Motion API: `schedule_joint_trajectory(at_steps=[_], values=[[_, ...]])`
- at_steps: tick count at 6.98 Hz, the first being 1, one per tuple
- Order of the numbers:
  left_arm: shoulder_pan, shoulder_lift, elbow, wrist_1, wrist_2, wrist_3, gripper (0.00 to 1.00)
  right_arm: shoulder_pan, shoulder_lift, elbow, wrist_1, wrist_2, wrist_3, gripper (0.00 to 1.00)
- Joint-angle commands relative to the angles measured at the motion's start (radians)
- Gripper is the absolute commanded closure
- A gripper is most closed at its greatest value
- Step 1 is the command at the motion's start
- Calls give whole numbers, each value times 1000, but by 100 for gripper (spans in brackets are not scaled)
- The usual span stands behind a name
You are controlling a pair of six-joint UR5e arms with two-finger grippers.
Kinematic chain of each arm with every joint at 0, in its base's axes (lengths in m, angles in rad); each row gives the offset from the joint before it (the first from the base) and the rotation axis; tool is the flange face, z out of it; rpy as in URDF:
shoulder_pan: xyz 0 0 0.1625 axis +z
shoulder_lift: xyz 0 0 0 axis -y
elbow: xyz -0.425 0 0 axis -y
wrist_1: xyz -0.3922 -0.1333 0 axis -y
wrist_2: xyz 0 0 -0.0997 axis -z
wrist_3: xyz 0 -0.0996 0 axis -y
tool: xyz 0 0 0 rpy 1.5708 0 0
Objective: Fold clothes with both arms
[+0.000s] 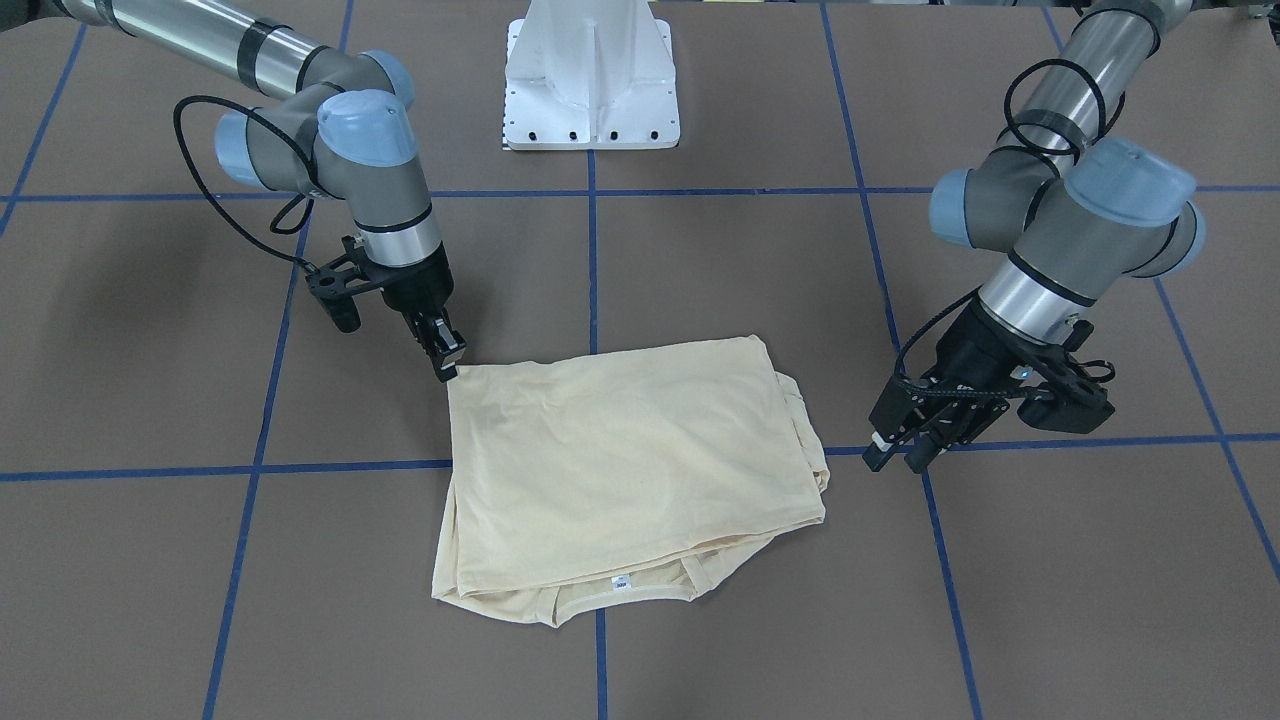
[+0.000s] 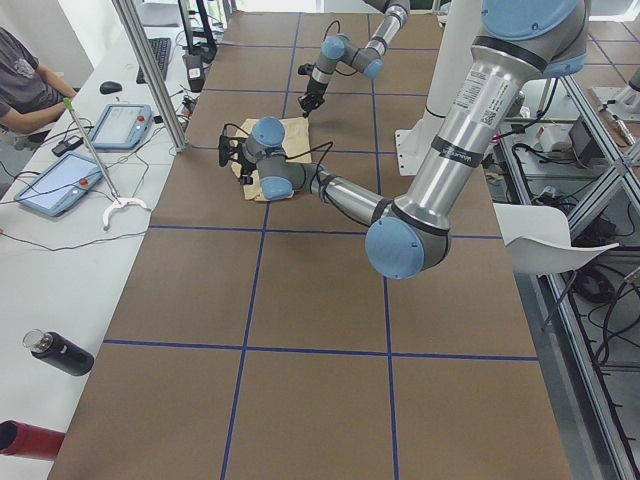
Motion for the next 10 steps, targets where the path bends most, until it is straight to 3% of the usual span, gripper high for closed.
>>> schedule_joint_trajectory(at_steps=[1, 2, 4, 6, 7, 8, 10], values=[[1, -1, -2, 0, -7, 0, 37, -7, -156, 228, -12, 19, -1, 100], [1, -4, -8, 0, -10, 0, 37, -68, -234, 336, -33, 44, -1, 100], [-3, -7, -30, 2, -94, -14, 37, -196, -245, 404, -119, 58, -1, 100], [-4, -2, -44, 5, -100, -15, 36, -248, -305, 485, -122, 126, 2, 100], [-4, 1, -70, 5, -149, -47, 36, -280, -305, 498, -122, 125, 4, 31], [4, 6, -81, 3, -155, -110, 32, -278, -319, 540, -124, 124, 9, 0], [77, 102, -171, 0, -142, -181, 24, -157, -321, 640, -171, 150, 6, 0]])
